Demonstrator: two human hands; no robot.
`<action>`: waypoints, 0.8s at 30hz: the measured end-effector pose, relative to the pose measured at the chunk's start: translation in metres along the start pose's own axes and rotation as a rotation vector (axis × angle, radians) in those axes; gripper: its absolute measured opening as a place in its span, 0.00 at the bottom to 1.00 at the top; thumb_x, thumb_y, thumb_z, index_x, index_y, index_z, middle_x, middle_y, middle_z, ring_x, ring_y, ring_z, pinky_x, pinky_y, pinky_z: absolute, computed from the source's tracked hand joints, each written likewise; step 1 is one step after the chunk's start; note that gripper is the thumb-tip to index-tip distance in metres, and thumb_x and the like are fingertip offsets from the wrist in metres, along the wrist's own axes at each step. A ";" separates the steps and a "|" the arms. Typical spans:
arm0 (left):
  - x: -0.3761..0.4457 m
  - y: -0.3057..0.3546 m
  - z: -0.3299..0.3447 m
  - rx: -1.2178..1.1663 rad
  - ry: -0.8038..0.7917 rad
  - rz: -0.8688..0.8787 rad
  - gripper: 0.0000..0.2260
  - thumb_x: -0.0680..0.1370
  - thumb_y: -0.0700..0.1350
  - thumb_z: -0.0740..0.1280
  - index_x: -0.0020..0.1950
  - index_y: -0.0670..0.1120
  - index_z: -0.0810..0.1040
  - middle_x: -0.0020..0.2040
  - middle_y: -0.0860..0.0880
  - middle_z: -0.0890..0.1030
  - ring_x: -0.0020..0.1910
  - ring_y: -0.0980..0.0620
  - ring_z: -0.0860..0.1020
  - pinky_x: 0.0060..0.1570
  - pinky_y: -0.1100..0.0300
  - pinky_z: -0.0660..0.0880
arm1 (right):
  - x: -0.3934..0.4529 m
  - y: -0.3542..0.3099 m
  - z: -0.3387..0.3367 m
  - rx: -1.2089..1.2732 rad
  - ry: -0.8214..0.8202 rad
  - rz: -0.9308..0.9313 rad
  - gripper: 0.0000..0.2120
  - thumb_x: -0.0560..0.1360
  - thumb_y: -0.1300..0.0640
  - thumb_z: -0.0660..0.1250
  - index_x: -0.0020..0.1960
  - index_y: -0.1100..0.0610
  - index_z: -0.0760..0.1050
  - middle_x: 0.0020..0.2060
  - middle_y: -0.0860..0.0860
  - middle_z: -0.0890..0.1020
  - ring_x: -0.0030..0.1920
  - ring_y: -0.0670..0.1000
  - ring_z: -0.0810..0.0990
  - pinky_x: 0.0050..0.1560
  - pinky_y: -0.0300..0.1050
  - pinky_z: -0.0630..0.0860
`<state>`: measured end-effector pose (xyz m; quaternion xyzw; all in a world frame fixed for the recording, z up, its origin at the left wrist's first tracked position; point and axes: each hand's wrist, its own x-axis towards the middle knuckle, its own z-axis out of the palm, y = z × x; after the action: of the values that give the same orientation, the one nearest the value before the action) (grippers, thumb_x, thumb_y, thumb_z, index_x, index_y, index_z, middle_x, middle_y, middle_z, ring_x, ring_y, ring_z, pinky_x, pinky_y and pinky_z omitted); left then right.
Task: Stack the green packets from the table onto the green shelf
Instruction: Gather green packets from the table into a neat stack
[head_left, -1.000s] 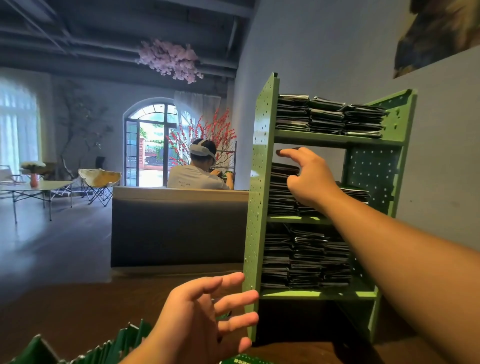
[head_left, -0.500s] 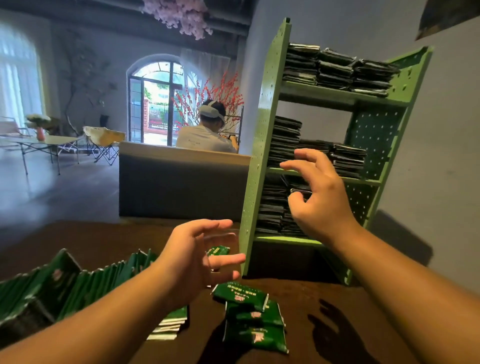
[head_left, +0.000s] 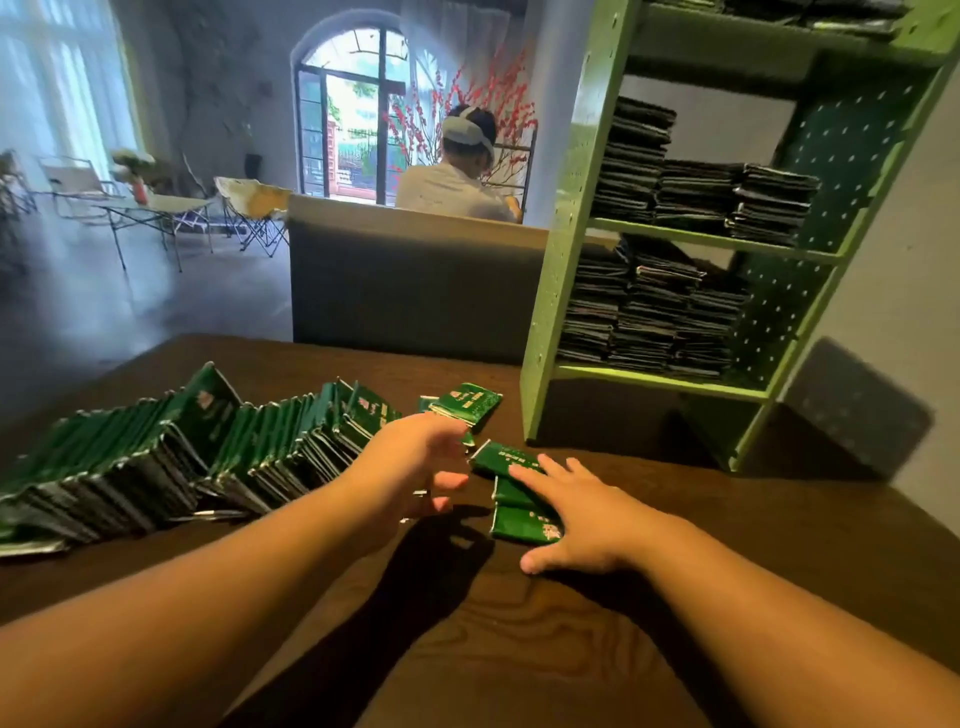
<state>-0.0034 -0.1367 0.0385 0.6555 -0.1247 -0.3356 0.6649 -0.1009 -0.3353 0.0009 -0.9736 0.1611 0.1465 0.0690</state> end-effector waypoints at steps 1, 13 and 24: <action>0.000 -0.002 -0.002 -0.012 0.001 -0.010 0.06 0.79 0.47 0.68 0.53 0.46 0.80 0.49 0.47 0.80 0.42 0.48 0.79 0.42 0.56 0.71 | 0.001 0.002 -0.003 0.027 0.007 -0.003 0.50 0.70 0.34 0.74 0.81 0.35 0.45 0.83 0.49 0.49 0.82 0.58 0.49 0.79 0.61 0.55; 0.005 -0.040 0.000 -0.368 -0.119 -0.079 0.22 0.75 0.55 0.73 0.66 0.58 0.71 0.61 0.47 0.82 0.58 0.42 0.82 0.54 0.42 0.78 | -0.014 -0.061 -0.016 0.360 0.669 -0.074 0.23 0.81 0.53 0.63 0.73 0.38 0.68 0.59 0.45 0.84 0.54 0.47 0.83 0.55 0.46 0.80; 0.027 -0.013 -0.038 -0.621 0.038 -0.029 0.26 0.74 0.41 0.69 0.71 0.41 0.71 0.51 0.35 0.83 0.35 0.42 0.84 0.35 0.49 0.81 | 0.029 -0.104 -0.049 1.089 0.424 -0.132 0.14 0.81 0.59 0.64 0.62 0.44 0.77 0.50 0.51 0.85 0.47 0.52 0.84 0.40 0.52 0.83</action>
<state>0.0364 -0.1218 0.0150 0.4288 0.0058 -0.3548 0.8308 -0.0273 -0.2549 0.0471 -0.8139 0.1625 -0.1597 0.5345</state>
